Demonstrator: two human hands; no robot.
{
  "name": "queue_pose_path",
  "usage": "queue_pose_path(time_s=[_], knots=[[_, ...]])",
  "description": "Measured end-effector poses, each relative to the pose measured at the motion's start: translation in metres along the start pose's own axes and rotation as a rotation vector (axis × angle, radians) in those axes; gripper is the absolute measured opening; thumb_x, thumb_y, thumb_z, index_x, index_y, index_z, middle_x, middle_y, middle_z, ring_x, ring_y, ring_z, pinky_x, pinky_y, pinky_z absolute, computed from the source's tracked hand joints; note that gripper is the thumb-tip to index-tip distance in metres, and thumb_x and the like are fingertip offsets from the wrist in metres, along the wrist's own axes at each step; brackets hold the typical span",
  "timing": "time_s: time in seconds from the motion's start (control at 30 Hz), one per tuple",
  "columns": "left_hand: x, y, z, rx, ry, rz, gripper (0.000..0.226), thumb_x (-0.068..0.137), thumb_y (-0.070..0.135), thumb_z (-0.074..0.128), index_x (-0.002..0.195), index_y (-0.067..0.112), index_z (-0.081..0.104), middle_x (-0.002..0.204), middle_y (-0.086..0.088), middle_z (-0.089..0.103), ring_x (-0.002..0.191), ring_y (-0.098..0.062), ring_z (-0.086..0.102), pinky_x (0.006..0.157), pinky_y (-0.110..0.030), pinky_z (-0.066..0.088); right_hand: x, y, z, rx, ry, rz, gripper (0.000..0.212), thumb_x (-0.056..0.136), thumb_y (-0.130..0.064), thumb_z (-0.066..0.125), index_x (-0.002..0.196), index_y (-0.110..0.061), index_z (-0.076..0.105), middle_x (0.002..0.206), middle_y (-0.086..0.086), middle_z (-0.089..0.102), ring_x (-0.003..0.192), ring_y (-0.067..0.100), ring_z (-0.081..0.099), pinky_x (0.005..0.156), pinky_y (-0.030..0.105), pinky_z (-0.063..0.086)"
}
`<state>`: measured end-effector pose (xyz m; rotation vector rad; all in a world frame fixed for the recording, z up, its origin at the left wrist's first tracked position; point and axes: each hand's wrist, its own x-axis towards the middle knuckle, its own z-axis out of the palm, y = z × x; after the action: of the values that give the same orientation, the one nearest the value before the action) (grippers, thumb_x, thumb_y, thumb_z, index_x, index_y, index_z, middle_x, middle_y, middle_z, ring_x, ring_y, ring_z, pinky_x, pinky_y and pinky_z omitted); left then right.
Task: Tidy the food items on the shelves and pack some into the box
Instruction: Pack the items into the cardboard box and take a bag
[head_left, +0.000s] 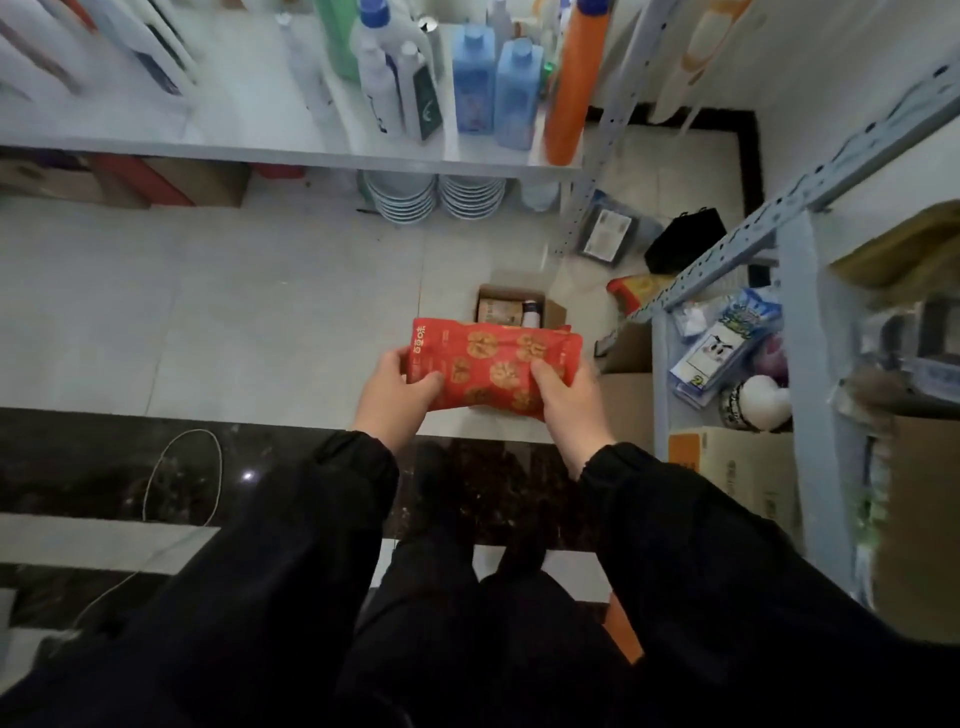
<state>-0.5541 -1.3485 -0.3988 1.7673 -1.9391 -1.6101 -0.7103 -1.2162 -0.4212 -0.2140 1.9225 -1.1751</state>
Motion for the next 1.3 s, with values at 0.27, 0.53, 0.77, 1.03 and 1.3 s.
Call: queue_pose_path(time_s=[0.27, 0.53, 0.77, 1.03, 1.3], knots=[[0.138, -0.010, 0.028, 0.144, -0.234, -0.057, 0.051, 0.099, 0.028, 0.067, 0.144, 0.013, 0.052, 0.124, -0.001, 0.064, 0.110, -0.017, 0.062, 0.089, -0.029, 0.049, 0.096, 0.031, 0.027, -0.081, 0.137, 0.188, 0.061, 0.102, -0.042, 0.058, 0.157, -0.028, 0.035, 0.132, -0.005, 0.057, 0.121, 0.017, 0.058, 0.107, 0.040, 0.050], [0.260, -0.065, 0.097, 0.187, -0.353, -0.155, 0.049, 0.096, 0.033, 0.069, 0.141, 0.018, 0.057, 0.117, 0.004, 0.067, 0.103, -0.014, 0.066, 0.089, -0.030, 0.053, 0.217, 0.111, 0.041, -0.146, 0.170, 0.288, 0.034, 0.104, -0.036, 0.059, 0.136, -0.033, 0.050, 0.120, -0.014, 0.056, 0.120, 0.014, 0.058, 0.100, 0.034, 0.050], [0.348, -0.170, 0.184, 0.228, -0.379, -0.197, 0.038, 0.095, 0.029, 0.069, 0.131, 0.025, 0.057, 0.105, 0.012, 0.065, 0.087, 0.000, 0.060, 0.070, -0.013, 0.042, 0.329, 0.227, 0.045, -0.274, 0.095, 0.276, 0.043, 0.104, -0.034, 0.060, 0.145, -0.029, 0.049, 0.131, -0.006, 0.054, 0.117, 0.011, 0.057, 0.090, 0.024, 0.049], [0.389, -0.281, 0.248, 0.234, -0.411, -0.196, 0.072, 0.074, 0.060, 0.064, 0.142, 0.046, 0.044, 0.124, 0.003, 0.060, 0.103, -0.016, 0.068, 0.091, -0.043, 0.060, 0.380, 0.350, 0.058, -0.311, 0.047, 0.277, 0.031, 0.102, -0.031, 0.062, 0.121, -0.054, 0.051, 0.126, -0.013, 0.060, 0.110, -0.001, 0.060, 0.087, 0.024, 0.050], [0.467, -0.291, 0.273, 0.146, -0.294, -0.020, 0.069, 0.093, 0.014, 0.068, 0.155, 0.027, 0.039, 0.116, 0.019, 0.062, 0.097, 0.009, 0.065, 0.079, -0.011, 0.053, 0.464, 0.371, 0.075, -0.388, 0.071, 0.156, 0.055, 0.090, -0.047, 0.060, 0.144, -0.042, 0.048, 0.132, -0.005, 0.062, 0.118, 0.012, 0.062, 0.101, 0.046, 0.056]])
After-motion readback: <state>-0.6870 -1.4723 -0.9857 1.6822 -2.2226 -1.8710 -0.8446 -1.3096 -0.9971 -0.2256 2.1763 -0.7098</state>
